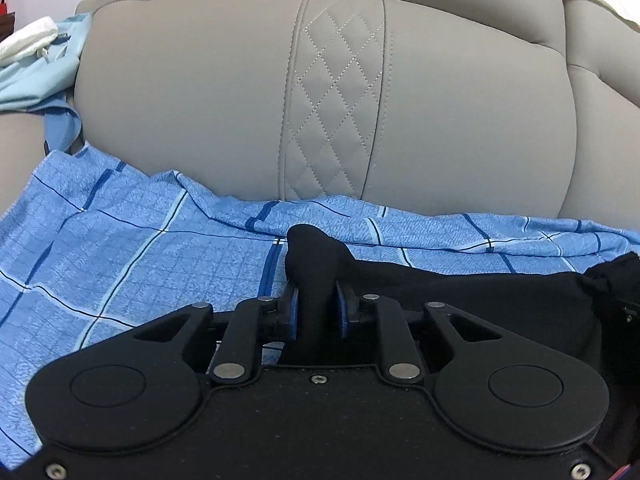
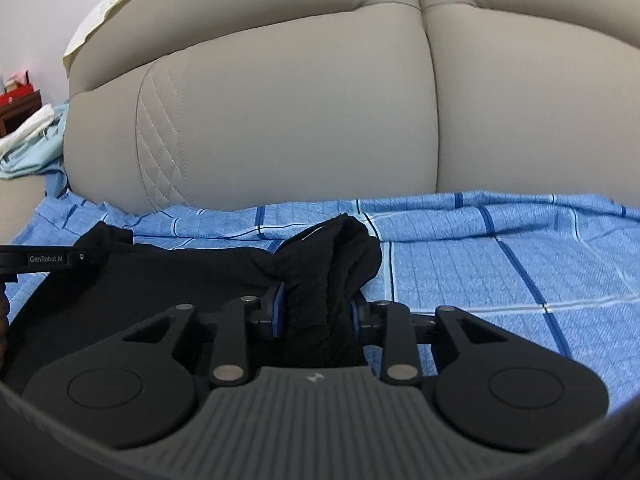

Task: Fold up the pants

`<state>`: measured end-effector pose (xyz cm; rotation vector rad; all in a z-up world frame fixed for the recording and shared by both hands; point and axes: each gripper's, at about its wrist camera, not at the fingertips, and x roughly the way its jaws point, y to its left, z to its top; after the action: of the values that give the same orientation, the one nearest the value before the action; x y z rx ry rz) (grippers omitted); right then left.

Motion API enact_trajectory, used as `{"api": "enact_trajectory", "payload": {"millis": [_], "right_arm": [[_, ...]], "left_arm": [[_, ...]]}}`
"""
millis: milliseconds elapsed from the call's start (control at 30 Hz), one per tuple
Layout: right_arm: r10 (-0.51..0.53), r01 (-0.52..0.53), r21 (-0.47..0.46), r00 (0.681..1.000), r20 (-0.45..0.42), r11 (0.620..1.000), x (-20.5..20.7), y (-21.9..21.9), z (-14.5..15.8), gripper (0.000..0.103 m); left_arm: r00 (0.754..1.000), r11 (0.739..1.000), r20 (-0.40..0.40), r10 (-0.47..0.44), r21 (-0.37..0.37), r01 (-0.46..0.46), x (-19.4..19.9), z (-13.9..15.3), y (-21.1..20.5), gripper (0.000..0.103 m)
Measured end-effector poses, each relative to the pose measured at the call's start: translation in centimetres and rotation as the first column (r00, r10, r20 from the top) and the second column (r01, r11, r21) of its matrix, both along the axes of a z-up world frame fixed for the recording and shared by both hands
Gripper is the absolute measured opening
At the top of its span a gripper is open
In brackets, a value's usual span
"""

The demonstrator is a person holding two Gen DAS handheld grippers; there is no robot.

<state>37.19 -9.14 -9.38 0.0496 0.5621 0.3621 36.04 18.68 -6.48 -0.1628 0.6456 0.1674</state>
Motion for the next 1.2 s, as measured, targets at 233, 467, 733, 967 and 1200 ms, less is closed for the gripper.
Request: {"api": "enact_trajectory", "payload": {"millis": [233, 467, 733, 967, 1200], "right_arm": [[-0.011, 0.012, 0.020, 1.000, -0.021, 1.000, 0.4, -0.3, -0.4, 0.045], [-0.100, 0.109, 0.128, 0.992, -0.072, 0.986, -0.3, -2.9, 0.7, 0.088], [-0.153, 0.143, 0.176, 0.987, 0.047, 0.974, -8.5, -4.2, 2.9, 0.099], [-0.155, 0.141, 0.103, 0.978, 0.139, 0.985, -16.7, -1.8, 1.0, 0.103], [-0.089, 0.107, -0.074, 0.974, 0.210, 0.992, -21.1, 1.2, -1.1, 0.103]], "left_arm": [[1.000, 1.000, -0.021, 0.013, -0.010, -0.013, 0.1, -0.5, 0.2, 0.028], [1.000, 1.000, -0.018, 0.007, -0.027, -0.008, -2.1, 1.7, 0.6, 0.061], [0.997, 0.997, 0.052, -0.056, 0.053, 0.054, -9.9, 5.3, -3.0, 0.088], [0.994, 0.992, 0.065, -0.088, 0.094, 0.082, -17.9, 4.4, -6.8, 0.093], [0.995, 0.993, 0.036, -0.096, 0.065, 0.094, -22.6, 0.8, -8.7, 0.095]]}}
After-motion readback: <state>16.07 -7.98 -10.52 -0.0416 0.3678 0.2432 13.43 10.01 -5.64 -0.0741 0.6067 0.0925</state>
